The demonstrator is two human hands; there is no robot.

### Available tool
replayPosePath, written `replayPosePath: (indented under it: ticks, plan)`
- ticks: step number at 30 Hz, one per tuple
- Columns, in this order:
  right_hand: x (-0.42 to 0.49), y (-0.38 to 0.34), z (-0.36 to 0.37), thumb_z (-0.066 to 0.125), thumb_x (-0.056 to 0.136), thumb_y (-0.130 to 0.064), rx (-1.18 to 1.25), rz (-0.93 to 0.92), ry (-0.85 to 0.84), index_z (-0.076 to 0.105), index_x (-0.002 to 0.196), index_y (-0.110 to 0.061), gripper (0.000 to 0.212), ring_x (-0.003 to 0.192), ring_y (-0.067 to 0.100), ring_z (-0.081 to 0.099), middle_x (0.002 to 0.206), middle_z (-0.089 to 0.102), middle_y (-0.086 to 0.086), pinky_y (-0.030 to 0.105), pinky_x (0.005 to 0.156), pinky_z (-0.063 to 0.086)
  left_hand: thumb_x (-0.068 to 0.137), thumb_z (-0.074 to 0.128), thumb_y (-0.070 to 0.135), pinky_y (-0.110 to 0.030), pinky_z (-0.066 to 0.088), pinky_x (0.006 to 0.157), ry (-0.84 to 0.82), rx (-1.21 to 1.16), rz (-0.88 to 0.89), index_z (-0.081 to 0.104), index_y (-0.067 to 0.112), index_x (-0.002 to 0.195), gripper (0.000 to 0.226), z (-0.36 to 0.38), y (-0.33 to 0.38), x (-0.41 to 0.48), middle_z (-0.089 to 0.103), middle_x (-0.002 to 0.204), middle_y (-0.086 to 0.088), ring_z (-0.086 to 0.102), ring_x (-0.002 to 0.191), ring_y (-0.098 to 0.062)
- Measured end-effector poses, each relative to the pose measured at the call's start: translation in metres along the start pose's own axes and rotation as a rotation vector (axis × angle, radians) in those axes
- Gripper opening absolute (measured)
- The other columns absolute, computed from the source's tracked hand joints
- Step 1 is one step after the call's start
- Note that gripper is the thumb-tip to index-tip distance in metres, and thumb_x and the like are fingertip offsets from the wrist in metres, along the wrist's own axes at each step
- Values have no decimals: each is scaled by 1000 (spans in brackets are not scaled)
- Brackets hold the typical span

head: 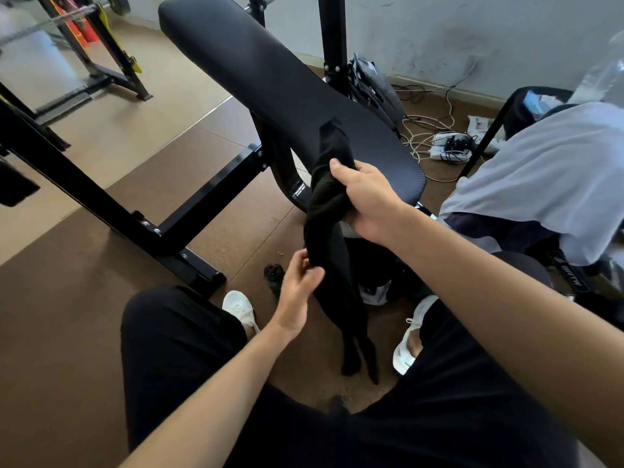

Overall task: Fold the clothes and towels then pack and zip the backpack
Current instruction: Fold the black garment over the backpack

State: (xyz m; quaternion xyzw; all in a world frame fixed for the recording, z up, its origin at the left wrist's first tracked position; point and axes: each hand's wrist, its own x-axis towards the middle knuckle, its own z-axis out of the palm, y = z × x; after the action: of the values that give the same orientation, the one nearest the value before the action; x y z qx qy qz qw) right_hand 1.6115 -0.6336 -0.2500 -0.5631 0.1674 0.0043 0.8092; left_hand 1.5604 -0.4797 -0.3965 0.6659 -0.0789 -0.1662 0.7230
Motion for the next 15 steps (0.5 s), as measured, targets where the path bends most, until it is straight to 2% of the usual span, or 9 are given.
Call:
replayPosePath:
  ticks: [2,5,8,11,15]
  plan:
    - [-2,-1,-3,51,106,-19,75,4,9,60,94,-14,16,69,16,66,79,64,3,33,66,57,70,81,52,-27,49,104,-39,179,-20,56,30,133,71,10,-12,4,65,129,10,60,121,-6]
    - [-5,-5,-7,49,107,-17,199,-9,23,60,100,-13,14,69,16,69,78,68,2,37,66,59,66,86,61,-36,52,104,108,412,-48,58,32,135,79,26,-21,20,67,130,12,61,124,-11]
    - [-10,-14,-12,48,107,-16,291,-44,34,58,105,-9,12,68,16,72,71,71,2,37,66,61,80,82,47,-41,54,100,238,525,-110,69,20,125,55,33,-18,36,73,122,0,66,119,-23]
    - [-11,-25,-22,50,107,-15,331,-74,73,58,106,-8,11,66,18,72,76,70,5,39,66,61,89,76,43,-41,55,92,279,679,-140,74,13,112,38,23,-17,49,76,112,-10,68,111,-33]
    - [-6,-30,-40,53,105,-15,346,-95,135,61,101,-10,10,69,18,69,85,67,7,34,66,62,87,75,46,-35,55,79,315,743,-122,78,22,99,28,-8,-7,66,79,98,-3,72,99,-26]
